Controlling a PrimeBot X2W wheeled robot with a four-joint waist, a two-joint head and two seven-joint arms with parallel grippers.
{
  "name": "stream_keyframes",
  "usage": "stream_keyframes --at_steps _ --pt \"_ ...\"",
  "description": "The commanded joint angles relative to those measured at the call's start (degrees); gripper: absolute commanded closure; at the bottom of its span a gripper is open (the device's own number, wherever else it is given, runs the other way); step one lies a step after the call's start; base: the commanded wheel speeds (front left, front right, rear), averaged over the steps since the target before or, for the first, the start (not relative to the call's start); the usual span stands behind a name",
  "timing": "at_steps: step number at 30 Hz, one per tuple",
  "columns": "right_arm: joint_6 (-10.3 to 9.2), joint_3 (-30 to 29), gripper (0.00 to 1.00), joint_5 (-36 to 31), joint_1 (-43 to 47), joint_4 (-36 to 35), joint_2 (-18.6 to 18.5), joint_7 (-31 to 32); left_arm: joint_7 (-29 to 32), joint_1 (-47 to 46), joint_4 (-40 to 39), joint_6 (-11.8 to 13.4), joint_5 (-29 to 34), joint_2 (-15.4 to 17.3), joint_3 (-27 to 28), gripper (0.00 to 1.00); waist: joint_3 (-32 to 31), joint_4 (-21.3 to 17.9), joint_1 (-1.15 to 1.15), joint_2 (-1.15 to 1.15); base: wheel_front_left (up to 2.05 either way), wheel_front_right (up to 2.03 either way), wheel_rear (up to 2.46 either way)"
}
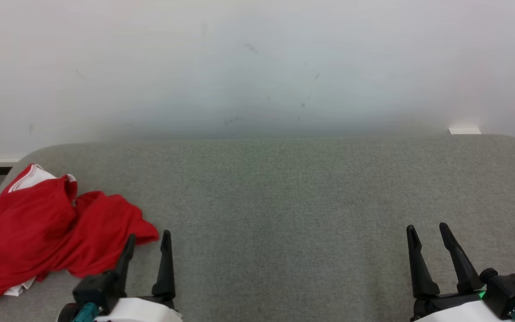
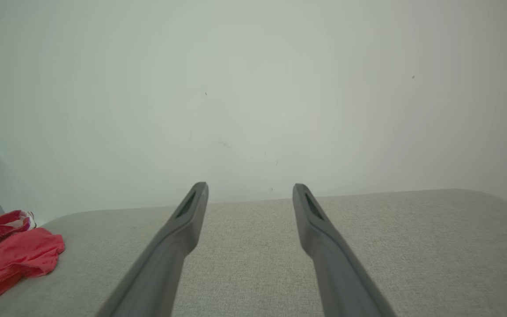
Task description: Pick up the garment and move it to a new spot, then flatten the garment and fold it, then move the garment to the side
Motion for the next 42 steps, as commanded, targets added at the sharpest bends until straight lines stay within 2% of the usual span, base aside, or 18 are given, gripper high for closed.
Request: stream_keyframes --at_steps 1,16,35,42 --pt "0.04 0.1 0.00 -1.1 0.1 -0.4 -0.2 -0.6 -0.6 0.1 -0.4 0.2 1.4 0.4 0.0 0.00 0.0 0.0 0.00 0.00 0.00 0.00 0.00" --pt "0.04 0.8 0.00 -4.7 0.2 -0.8 -0.3 -2.1 -2.1 0.1 -0.2 0.5 6.1 0.5 -0.2 0.00 -0.2 -0.2 0.00 0.00 0.00 0.00 0.00" --pt "0.04 0.9 0.00 -3.8 0.3 -0.8 -0.3 -2.0 -2.0 -0.2 0.6 0.0 4.5 0.5 -0.1 0.00 -0.5 0.0 0.00 0.00 0.00 0.00 0.00" --pt "0.04 1.0 0.00 -3.8 1.3 -1.0 -0.3 -2.0 -2.0 -0.9 1.0 -0.3 4.0 0.5 -0.4 0.00 -0.3 3.1 0.00 0.00 0.00 0.00 0.00"
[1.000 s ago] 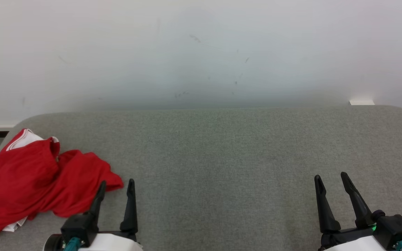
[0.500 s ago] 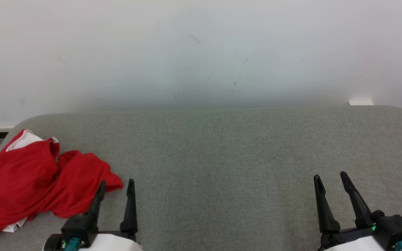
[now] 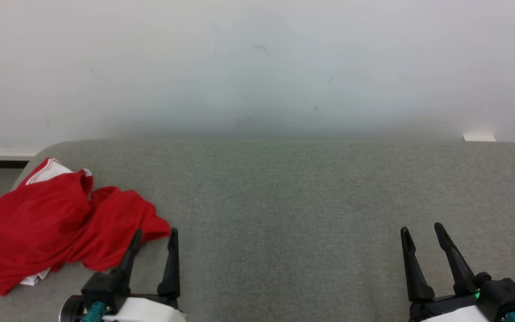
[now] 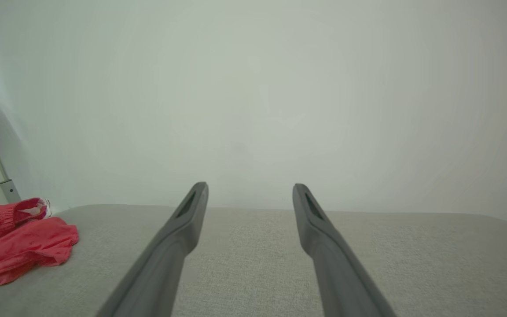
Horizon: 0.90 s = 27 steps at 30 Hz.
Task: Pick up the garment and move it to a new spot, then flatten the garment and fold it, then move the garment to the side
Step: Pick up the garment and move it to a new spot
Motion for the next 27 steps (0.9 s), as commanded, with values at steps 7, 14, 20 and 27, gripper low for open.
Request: stream_keyframes --at_steps 7,14,20,27 --pt "0.04 0.8 0.00 0.6 0.7 -0.7 -0.2 -0.1 0.0 -0.8 0.3 -0.3 0.1 0.4 1.3 0.00 0.4 7.9 0.00 0.00 0.00 0.00 0.00" --pt "0.03 1.4 0.00 1.3 0.7 -1.0 -0.2 -0.1 0.0 -1.4 1.6 -0.7 0.0 0.3 2.3 0.00 1.2 15.2 0.00 0.00 0.00 0.00 0.00" --pt "0.03 2.1 0.00 1.4 0.2 -1.4 -0.2 -0.1 0.0 -1.2 2.3 -0.2 -0.7 0.3 3.0 0.00 1.6 19.6 0.00 0.00 0.00 0.00 0.00" --pt "0.03 3.2 0.00 1.2 -0.2 -1.4 -0.2 -0.1 0.0 -1.1 2.5 0.4 -1.8 0.3 3.6 0.00 1.8 23.6 0.00 0.00 0.00 0.00 0.00"
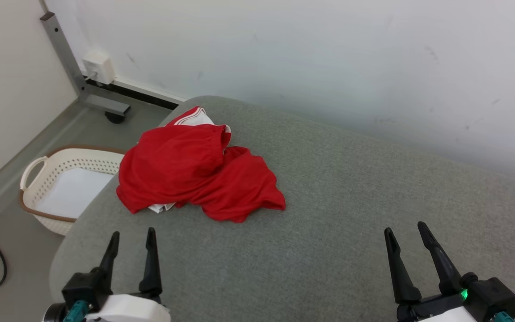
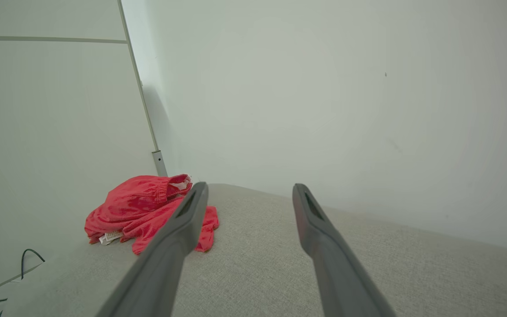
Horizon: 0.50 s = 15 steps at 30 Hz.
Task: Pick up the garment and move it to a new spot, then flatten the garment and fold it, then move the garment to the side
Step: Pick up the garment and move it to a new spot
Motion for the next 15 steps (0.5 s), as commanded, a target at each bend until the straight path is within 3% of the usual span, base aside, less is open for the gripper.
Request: stream_keyframes --at_steps 1,7,11,15 --pt "0.02 0.1 0.00 0.1 -0.4 0.0 -0.2 0.0 0.0 -0.1 0.0 0.1 -0.9 0.3 0.1 0.00 0.2 1.0 0.00 0.00 0.00 0.00 0.00" --pt "0.02 0.8 0.00 -0.2 -1.5 -0.1 -0.2 0.0 0.0 -2.1 0.8 -0.9 -1.9 0.3 0.6 0.00 1.1 1.0 0.00 0.00 0.00 0.00 0.00" --pt "0.02 0.9 0.00 -0.4 -2.2 -0.2 -0.2 0.0 0.2 -6.6 4.1 -2.9 -3.3 1.4 1.7 0.00 1.6 -0.1 0.00 0.00 0.00 0.00 0.00" --pt "0.02 0.9 0.00 -1.1 -2.8 -0.7 -0.2 0.0 5.9 -13.6 7.2 -4.3 -5.7 3.3 2.9 0.00 2.7 -2.4 0.00 0.00 0.00 0.00 0.00"
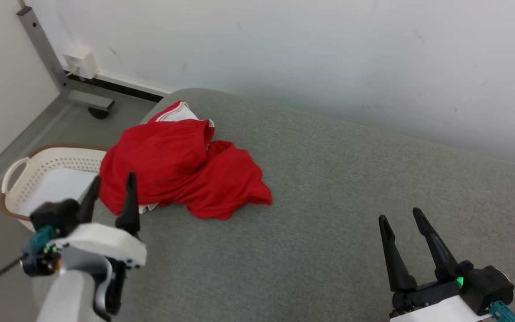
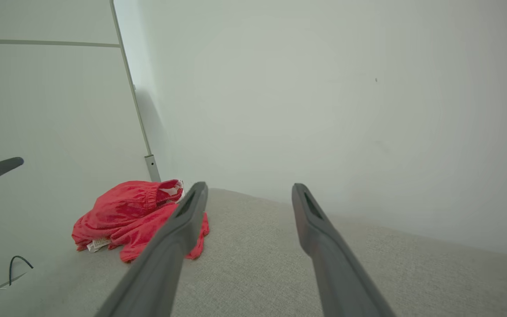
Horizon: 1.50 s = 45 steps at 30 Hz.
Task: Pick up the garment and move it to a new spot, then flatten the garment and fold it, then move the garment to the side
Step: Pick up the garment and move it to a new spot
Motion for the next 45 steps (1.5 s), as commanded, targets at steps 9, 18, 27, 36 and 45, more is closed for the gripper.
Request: stream_keyframes --at_steps 9,18,27,36,45 --pt "0.02 0.7 0.00 -0.6 -3.5 -1.1 -0.2 0.0 15.7 -13.0 4.4 -0.3 -4.2 6.5 3.1 0.00 6.1 -9.8 0.00 0.00 0.00 0.00 0.00" --pt "0.02 1.0 0.00 0.2 -6.4 -1.8 -0.2 0.0 26.3 -20.7 16.9 -0.1 -7.3 14.8 6.9 0.00 11.3 -19.3 0.00 0.00 0.00 0.00 0.00" --pt "0.02 1.0 0.00 1.3 -7.1 -2.2 -0.2 0.0 36.7 -22.4 31.8 0.4 -7.7 22.2 7.6 0.00 12.5 -25.7 0.00 0.00 0.00 0.00 0.00" --pt "0.02 1.1 0.00 1.5 -5.5 -1.4 -0.2 0.0 36.4 -21.3 37.7 -0.3 -8.9 22.1 7.4 1.00 9.7 -26.1 0.00 0.00 0.00 0.00 0.00" --pt "0.02 1.6 0.00 1.6 -3.0 -0.3 -0.2 0.0 30.6 -23.2 37.3 -1.6 -6.9 22.6 5.1 1.00 3.8 -24.0 0.00 0.00 0.00 0.00 0.00"
